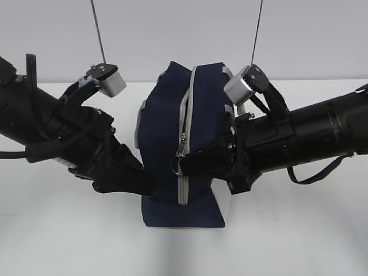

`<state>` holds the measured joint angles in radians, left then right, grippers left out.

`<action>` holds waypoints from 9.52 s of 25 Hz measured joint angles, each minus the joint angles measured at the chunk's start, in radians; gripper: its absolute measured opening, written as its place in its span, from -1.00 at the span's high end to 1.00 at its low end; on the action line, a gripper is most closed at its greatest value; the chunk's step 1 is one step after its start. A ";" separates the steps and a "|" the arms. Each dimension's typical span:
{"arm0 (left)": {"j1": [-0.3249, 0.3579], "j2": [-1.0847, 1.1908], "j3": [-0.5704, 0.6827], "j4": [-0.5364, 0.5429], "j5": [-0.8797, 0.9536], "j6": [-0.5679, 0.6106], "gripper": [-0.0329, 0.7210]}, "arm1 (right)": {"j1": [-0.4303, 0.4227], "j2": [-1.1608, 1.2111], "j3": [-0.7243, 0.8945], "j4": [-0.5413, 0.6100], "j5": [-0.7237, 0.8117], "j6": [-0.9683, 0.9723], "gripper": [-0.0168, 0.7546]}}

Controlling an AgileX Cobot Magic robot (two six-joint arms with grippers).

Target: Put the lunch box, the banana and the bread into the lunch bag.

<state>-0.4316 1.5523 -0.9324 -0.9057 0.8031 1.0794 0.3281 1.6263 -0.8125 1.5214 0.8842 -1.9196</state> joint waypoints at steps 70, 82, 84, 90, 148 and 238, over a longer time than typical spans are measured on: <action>0.000 0.000 0.000 -0.200 -0.197 -0.034 -0.39 | 0.000 -0.130 -0.289 -0.327 -0.214 0.436 1.00; 0.000 -0.115 0.000 0.028 -0.154 -0.085 -0.38 | 0.000 -0.130 -0.289 -0.333 -0.210 0.437 1.00; 0.001 -0.146 0.000 0.137 -0.160 -0.092 -0.38 | 0.000 -0.130 -0.289 -0.333 -0.210 0.437 1.00; 0.001 -0.155 0.002 0.329 -0.259 -0.086 -0.38 | 0.000 -0.117 -0.289 -0.333 -0.208 0.437 1.00; 0.194 0.106 -0.116 -0.189 0.051 0.360 -0.46 | 0.000 -0.115 -0.289 -0.333 -0.183 0.439 1.00; 0.223 0.169 -0.125 -0.527 0.259 -0.279 -0.42 | -0.198 0.113 -0.616 -0.439 0.185 0.460 1.00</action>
<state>-0.2086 1.7216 -1.0569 -1.4329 1.0626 0.8008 0.1305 1.7390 -1.4286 1.0826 1.0691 -1.4592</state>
